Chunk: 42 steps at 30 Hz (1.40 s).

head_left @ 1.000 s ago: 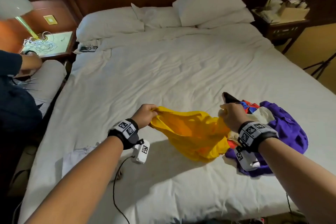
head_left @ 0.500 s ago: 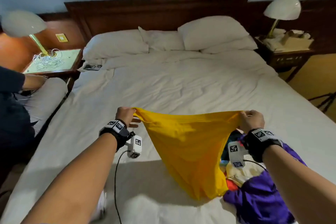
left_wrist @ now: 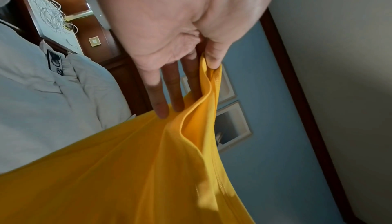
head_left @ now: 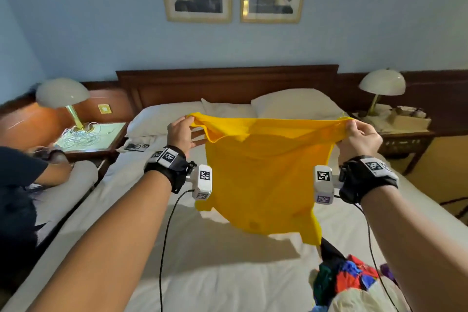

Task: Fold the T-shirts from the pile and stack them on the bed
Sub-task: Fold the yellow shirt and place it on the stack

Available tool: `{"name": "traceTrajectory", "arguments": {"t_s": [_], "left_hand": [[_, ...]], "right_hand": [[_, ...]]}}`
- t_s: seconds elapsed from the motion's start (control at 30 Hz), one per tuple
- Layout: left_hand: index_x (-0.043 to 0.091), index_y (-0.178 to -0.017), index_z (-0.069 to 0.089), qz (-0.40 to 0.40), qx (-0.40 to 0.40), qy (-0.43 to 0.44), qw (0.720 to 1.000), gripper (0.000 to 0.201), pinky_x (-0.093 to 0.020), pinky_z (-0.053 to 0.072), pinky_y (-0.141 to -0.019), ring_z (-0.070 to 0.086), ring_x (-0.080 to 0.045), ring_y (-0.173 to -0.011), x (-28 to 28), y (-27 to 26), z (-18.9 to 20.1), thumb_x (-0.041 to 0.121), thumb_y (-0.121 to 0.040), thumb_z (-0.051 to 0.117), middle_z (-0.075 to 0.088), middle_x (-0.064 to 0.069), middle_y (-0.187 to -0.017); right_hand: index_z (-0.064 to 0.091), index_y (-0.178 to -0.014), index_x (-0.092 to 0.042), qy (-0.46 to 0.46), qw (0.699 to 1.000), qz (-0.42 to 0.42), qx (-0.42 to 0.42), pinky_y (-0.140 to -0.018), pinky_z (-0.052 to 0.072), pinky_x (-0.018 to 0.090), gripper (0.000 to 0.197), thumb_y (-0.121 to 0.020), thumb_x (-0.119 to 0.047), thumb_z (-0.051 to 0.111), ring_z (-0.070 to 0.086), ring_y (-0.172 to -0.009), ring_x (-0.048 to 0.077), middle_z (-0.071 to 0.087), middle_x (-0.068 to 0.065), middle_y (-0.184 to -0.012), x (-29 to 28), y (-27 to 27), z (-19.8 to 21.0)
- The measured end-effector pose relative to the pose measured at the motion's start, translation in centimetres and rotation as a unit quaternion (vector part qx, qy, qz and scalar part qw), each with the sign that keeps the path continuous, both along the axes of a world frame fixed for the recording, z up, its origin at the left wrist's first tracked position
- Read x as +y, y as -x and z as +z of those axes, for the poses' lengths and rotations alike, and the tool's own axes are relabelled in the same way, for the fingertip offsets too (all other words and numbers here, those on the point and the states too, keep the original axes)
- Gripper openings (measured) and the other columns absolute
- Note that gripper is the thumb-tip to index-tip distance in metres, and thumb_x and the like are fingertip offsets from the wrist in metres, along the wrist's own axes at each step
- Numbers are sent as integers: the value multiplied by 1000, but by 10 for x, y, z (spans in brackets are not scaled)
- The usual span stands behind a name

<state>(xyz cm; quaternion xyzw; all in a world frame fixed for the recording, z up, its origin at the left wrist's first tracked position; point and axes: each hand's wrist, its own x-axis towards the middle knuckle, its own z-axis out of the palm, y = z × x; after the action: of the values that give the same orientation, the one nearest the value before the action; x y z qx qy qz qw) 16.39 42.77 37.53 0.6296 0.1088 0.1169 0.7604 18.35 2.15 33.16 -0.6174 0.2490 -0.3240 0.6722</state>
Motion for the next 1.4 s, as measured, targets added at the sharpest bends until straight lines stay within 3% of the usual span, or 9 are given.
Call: {"name": "traceTrajectory", "arguments": {"t_s": [0.23, 0.43, 0.57, 0.7, 0.87, 1.0, 1.17, 1.27, 1.4], "left_hand": [[10, -106, 72, 27, 17, -12, 999, 21, -44, 63, -72, 73, -29, -87, 37, 72, -51, 18, -104, 53, 74, -14, -94], [11, -97, 70, 35, 101, -11, 994, 22, -50, 62, -80, 69, -32, -88, 60, 157, -160, 11, -104, 49, 70, -15, -92], [9, -97, 68, 53, 190, 21, 980, 21, -49, 63, -72, 68, -34, -88, 71, 213, -245, 7, -105, 49, 69, -16, -92], [1, -119, 65, 80, 281, 34, 956, 23, -42, 64, -62, 70, -36, -91, 83, 261, -322, 6, -106, 47, 70, -19, -101], [11, -127, 54, 115, 379, 31, 918, 23, -53, 57, -85, 61, -33, -92, 97, 302, -398, 4, -108, 43, 58, -8, -92], [6, -143, 51, 116, 446, -5, 887, 41, -60, 56, -88, 60, -41, -100, 112, 326, -454, -3, -104, 44, 56, -13, -95], [30, -102, 72, 42, 457, -151, 876, 44, -47, 60, -82, 70, -36, -96, 117, 335, -480, -3, -92, 43, 69, -13, -114], [24, -122, 70, -48, 451, -325, 830, 47, -36, 51, -79, 63, -33, -102, 107, 326, -473, 1, -87, 49, 63, -12, -129], [19, -131, 62, -146, 372, -461, 793, 41, -51, 40, -109, 40, -36, -135, 64, 296, -454, 10, -91, 55, 44, -11, -148]], "right_hand": [[65, -81, -29, -24, 999, -23, 21, -85, 61, 47, 13, -95, -30, 65, 72, -91, 24, 73, 8, -95, 65, 95, -17], [67, -79, -26, -5, 990, -41, 135, -82, 60, 54, 13, -85, -38, 64, 72, -90, 34, 73, 11, -91, 85, 173, -140], [71, -103, -10, 53, 966, -37, 248, -89, 56, 48, 25, -93, -29, 59, 67, -92, 31, 71, 14, -98, 101, 241, -230], [72, -106, -13, 79, 932, -43, 350, -90, 53, 49, 21, -96, -28, 61, 67, -97, 40, 71, 22, -105, 108, 296, -305], [71, -112, -7, 98, 895, -44, 434, -95, 47, 44, 22, -98, -21, 61, 64, -108, 39, 69, 21, -115, 111, 339, -374], [71, -115, -9, 99, 869, -38, 483, -96, 45, 40, 23, -99, -20, 59, 63, -113, 37, 69, 19, -119, 112, 366, -409], [72, -117, -14, 106, 848, 6, 519, -96, 46, 36, 25, -94, -13, 61, 63, -114, 33, 70, 12, -119, 110, 381, -420], [71, -124, -17, 122, 826, 73, 546, -99, 46, 38, 35, -91, -13, 59, 61, -116, 37, 69, 14, -124, 108, 378, -418], [66, -132, -11, 154, 815, 132, 542, -106, 41, 39, 42, -91, -8, 56, 56, -125, 38, 64, 17, -134, 102, 354, -402]]}}
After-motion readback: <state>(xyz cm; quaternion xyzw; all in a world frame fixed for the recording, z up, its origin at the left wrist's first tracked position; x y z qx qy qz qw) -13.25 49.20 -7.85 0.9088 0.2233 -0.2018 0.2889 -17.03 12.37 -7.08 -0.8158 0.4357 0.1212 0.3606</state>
